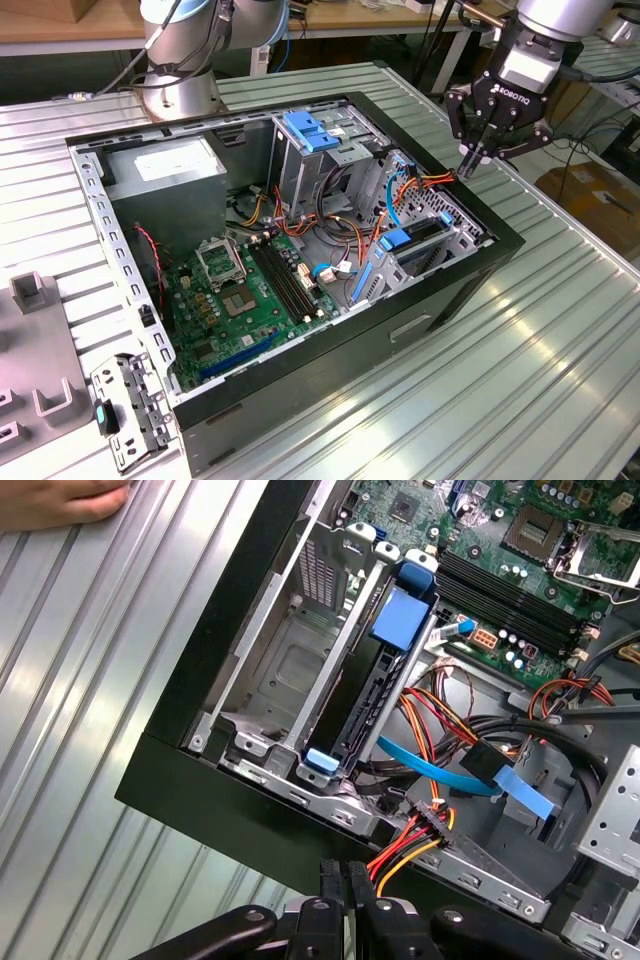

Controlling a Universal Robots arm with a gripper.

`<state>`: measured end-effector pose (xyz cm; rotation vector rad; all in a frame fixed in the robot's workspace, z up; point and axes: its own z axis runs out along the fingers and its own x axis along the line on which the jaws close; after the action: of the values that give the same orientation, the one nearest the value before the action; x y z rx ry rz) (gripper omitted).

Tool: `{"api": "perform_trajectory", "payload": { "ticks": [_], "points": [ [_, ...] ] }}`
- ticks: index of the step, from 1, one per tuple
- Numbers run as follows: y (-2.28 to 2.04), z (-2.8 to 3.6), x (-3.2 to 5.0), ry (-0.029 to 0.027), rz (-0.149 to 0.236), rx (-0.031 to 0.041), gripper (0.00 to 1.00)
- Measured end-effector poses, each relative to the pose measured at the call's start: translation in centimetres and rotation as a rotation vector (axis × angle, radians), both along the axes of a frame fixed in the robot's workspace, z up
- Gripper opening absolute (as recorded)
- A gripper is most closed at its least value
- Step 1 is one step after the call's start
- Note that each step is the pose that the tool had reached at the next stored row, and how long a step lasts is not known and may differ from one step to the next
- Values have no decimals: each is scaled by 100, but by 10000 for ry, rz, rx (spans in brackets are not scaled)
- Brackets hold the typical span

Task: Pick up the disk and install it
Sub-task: 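Insert the first disk wire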

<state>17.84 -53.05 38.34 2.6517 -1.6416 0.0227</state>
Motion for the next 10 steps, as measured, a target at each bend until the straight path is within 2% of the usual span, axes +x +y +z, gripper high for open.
{"api": "perform_trajectory", "payload": {
  "ticks": [5, 6, 7, 10],
  "points": [
    [2, -3, 1, 1, 103, 6, 19],
    [4, -3, 1, 1, 285, 5, 25],
    [4, -3, 1, 0, 445, 2, 25],
    [5, -7, 1, 0, 1282, 0, 25]
  ]
}}
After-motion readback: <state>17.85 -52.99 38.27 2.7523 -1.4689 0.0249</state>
